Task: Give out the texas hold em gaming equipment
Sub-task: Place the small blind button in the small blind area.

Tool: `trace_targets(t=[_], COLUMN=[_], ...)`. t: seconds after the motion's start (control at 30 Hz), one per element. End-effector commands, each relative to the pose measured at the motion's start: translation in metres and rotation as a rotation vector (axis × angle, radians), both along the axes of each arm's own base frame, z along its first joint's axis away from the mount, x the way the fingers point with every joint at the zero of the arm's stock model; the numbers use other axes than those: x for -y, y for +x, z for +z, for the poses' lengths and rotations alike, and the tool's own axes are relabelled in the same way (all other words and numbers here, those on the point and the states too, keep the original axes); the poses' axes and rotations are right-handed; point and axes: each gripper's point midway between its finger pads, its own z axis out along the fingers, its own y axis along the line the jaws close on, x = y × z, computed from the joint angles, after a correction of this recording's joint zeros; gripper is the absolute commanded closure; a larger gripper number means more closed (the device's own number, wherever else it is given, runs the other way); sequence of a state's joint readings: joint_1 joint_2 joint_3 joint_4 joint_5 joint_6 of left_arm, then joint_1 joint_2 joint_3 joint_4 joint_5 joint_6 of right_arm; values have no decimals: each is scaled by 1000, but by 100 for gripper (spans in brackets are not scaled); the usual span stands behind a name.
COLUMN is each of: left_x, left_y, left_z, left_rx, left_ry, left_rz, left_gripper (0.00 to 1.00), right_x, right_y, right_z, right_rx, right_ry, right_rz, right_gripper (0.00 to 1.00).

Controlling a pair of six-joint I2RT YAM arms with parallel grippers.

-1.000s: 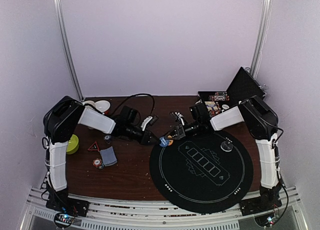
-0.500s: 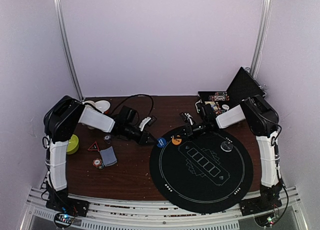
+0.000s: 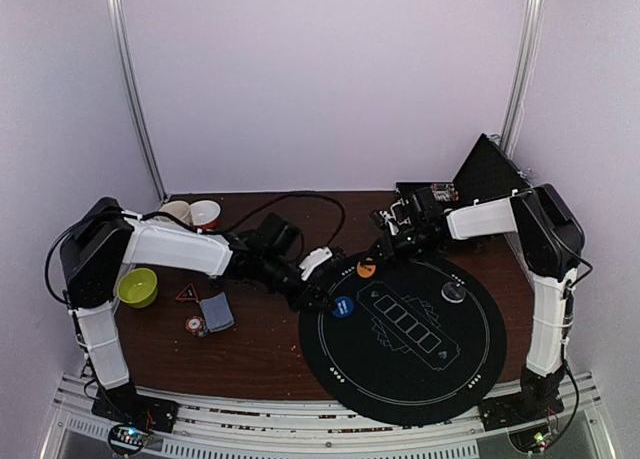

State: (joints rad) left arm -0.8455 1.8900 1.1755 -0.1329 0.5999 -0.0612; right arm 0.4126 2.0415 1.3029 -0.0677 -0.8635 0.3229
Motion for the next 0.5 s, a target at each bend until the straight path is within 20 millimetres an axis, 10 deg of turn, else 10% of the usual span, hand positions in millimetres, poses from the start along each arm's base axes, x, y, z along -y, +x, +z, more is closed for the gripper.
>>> trace_targets(t=[0.0,0.47], left_x=[18,96], left_y=[-43,-159], left_z=[5,-19], left_rx=[24,-74], left_ry=[42,54], left_rz=[-77,-271], left_gripper=[100,100], right_x=[16,40], right_y=[-2,-27], right_z=[25,57], right_rx=[47,93], right_ry=[-77,-128], right_rz=[-24,-76], right_gripper=[100,100])
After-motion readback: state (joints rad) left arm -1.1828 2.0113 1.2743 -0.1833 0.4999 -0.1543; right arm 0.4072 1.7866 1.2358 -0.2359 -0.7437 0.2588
